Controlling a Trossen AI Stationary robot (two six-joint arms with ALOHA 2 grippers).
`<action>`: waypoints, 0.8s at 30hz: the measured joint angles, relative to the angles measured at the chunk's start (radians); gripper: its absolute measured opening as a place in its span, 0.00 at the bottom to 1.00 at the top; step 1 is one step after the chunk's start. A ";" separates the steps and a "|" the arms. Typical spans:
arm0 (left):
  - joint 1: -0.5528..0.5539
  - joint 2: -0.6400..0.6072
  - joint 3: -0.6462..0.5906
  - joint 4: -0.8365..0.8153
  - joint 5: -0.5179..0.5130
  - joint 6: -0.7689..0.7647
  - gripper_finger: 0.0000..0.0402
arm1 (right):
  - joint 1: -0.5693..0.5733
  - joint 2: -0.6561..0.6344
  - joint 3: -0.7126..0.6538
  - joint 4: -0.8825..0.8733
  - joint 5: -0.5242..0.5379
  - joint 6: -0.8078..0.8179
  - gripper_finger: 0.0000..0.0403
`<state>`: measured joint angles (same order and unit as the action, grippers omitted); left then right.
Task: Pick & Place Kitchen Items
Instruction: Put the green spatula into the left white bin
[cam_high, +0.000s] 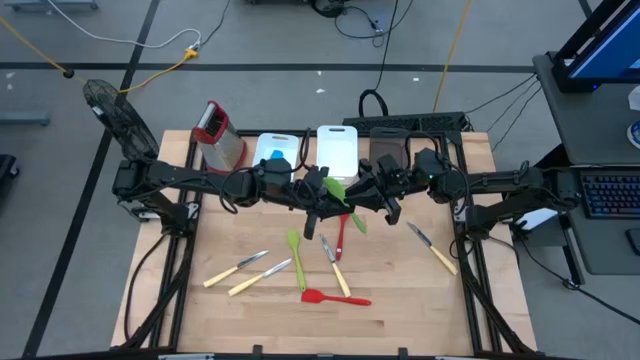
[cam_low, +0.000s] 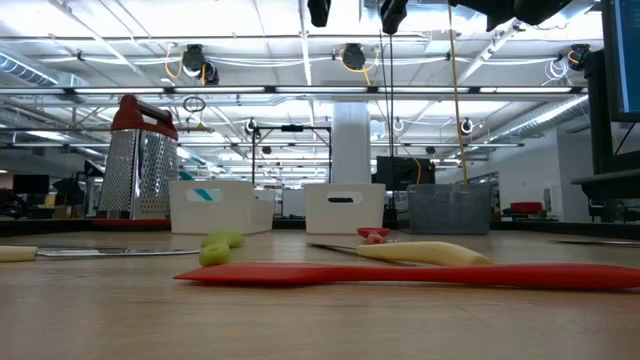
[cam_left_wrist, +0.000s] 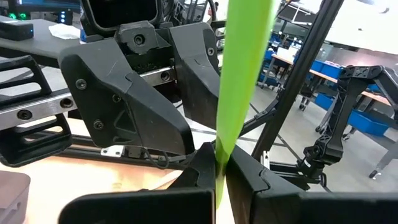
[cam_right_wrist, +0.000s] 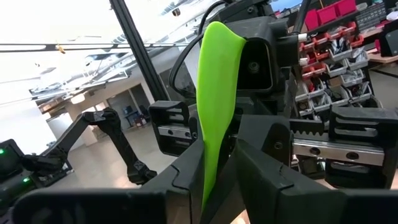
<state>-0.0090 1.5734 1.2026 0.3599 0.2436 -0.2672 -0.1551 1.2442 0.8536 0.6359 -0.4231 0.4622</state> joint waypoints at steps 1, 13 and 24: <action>0.000 0.000 0.000 -0.002 0.000 0.000 0.01 | 0.000 0.000 0.000 -0.001 0.000 0.000 0.20; 0.000 0.000 0.001 -0.095 -0.032 0.008 0.01 | 0.000 -0.046 0.000 -0.167 0.004 -0.011 0.20; -0.001 -0.036 0.004 -0.258 -0.188 0.003 0.01 | -0.002 -0.174 -0.003 -0.481 0.043 -0.078 0.20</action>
<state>-0.0097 1.5378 1.2063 0.1023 0.0555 -0.2643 -0.1566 1.0703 0.8509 0.1554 -0.3803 0.3843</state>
